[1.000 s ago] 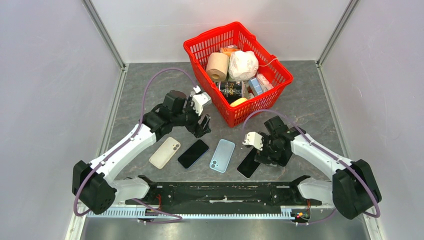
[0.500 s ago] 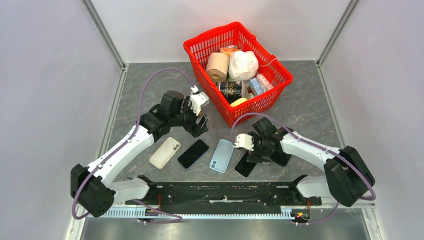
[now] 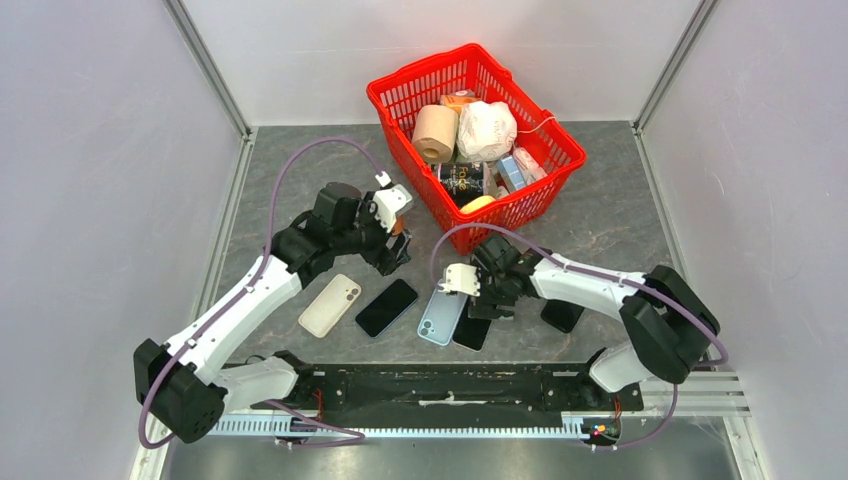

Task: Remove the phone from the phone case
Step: Move the phone to the center of the board, then pick up the phone at the center of the board.

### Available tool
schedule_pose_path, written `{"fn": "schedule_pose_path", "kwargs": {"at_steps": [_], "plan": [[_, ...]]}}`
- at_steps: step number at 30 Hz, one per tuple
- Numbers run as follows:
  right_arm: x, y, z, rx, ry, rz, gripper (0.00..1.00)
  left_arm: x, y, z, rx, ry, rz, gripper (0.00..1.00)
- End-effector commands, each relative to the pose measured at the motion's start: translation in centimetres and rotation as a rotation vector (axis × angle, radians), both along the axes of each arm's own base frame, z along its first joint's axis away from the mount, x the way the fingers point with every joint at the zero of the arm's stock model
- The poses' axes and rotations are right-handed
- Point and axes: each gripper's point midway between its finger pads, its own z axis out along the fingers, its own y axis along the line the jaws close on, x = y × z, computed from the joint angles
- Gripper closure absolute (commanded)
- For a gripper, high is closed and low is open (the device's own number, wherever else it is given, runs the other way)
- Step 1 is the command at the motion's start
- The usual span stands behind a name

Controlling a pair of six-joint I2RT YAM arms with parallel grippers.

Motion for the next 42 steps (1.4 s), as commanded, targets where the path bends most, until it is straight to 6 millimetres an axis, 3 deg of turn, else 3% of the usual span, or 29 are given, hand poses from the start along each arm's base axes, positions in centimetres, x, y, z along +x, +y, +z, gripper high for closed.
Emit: {"fn": "schedule_pose_path", "kwargs": {"at_steps": [1, 9, 15, 19, 23, 28, 35, 42], "plan": [[0.8, 1.3, -1.4, -0.014, -0.001, -0.041, 0.06, 0.3, 0.9, 1.2, 0.016, -0.066, 0.007, 0.15], [1.2, 4.1, -1.2, 0.016, 0.017, -0.051, 0.05, 2.7, 4.0, 1.8, 0.046, -0.117, 0.174, 0.14], [1.0, 5.3, -0.4, 0.055, 0.055, -0.080, 0.03, 2.9, 4.9, 1.9, 0.039, -0.113, 0.203, 0.13], [0.9, 5.5, 0.5, 0.076, 0.053, -0.095, 0.03, 2.8, 4.9, 1.7, 0.031, -0.107, 0.201, 0.13], [1.1, 4.3, 1.8, 0.075, 0.006, -0.114, 0.03, 2.7, 5.1, 1.7, 0.031, -0.108, 0.207, 0.13], [0.5, 0.6, 3.2, 0.046, -0.009, -0.161, 0.03, 2.7, 5.3, 2.1, 0.027, -0.114, 0.213, 0.13], [-0.5, -6.0, 5.9, 0.019, -0.011, -0.281, 0.03, 2.4, 4.9, 2.7, 0.001, -0.104, 0.198, 0.11], [-2.4, -13.5, 5.0, -0.097, 0.007, -0.280, 0.03, 1.7, 4.6, 3.0, -0.009, -0.100, 0.160, 0.06]]}}
